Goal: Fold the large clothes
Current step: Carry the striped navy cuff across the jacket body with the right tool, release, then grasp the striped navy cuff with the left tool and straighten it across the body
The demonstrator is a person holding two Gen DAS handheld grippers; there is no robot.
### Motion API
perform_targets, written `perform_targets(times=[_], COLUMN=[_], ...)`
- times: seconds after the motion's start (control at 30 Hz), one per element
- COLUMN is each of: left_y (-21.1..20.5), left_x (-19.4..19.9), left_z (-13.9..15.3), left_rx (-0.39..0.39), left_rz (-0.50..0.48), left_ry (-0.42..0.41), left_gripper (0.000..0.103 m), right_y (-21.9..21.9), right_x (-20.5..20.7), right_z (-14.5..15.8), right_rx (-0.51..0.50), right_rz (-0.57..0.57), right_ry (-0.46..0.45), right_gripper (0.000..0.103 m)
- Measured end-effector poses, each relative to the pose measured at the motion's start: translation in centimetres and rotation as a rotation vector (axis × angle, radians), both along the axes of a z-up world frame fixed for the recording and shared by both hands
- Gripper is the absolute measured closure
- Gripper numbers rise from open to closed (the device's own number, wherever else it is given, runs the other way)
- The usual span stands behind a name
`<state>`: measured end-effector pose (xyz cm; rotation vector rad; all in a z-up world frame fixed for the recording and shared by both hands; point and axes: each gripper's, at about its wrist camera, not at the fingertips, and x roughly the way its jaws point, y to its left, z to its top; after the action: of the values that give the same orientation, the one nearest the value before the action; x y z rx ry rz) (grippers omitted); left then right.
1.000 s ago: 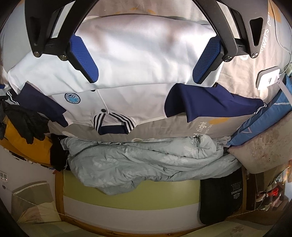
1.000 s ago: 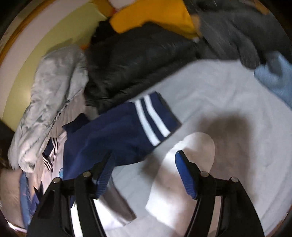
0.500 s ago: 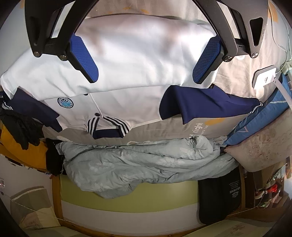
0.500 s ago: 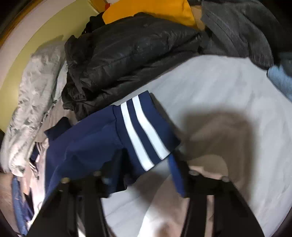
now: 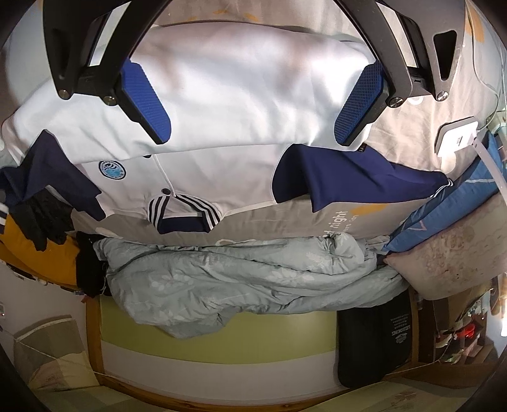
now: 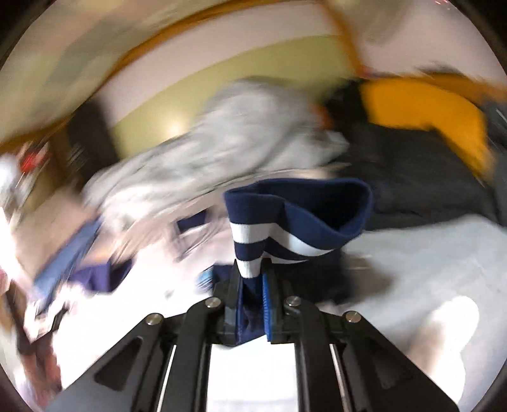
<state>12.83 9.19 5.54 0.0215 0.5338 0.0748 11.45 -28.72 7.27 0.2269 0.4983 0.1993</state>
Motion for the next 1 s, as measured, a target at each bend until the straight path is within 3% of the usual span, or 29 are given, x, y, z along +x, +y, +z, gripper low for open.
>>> perform_targets(times=[0.17, 0.37, 0.5, 0.57, 0.67, 0.8, 1.0], left_y=[-0.8, -1.9, -2.4, -2.7, -3.4, -4.5, -7.0], left_x=[0.1, -0.2, -0.3, -0.3, -0.2, -0.5, -1.0], left_z=[-0.4, -0.5, -0.7, -0.9, -1.3, -1.5, -3.2], left_rx=[0.02, 0.047, 0.047, 0.04, 0.03, 0.02, -0.114], left_rz=[-0.02, -0.049, -0.07, -0.09, -0.134, -0.174, -0.296], left_ry=[0.005, -0.012, -0.01, -0.002, 0.019, 0.029, 0.12], left_gripper=[0.001, 0.001, 0.006, 0.017, 0.026, 0.028, 0.028], right_y=[7.2, 11.3, 12.1, 11.9, 11.1, 10.4, 6.7], right_x=[0.0, 0.3, 0.0, -0.3, -0.5, -0.5, -1.4], right_z=[-3.2, -8.1, -8.9, -8.5, -7.7, -6.2, -2.8], right_rx=[-0.138, -0.228, -0.272, -0.262, -0.237, -0.223, -0.15], right_rz=[0.253, 0.368, 0.379, 0.38, 0.358, 0.328, 0.224], right_ry=[0.071, 0.216, 0.231, 0.23, 0.219, 0.191, 0.105], right_gripper=[0.094, 0.093, 0.089, 0.075, 0.061, 0.054, 0.043])
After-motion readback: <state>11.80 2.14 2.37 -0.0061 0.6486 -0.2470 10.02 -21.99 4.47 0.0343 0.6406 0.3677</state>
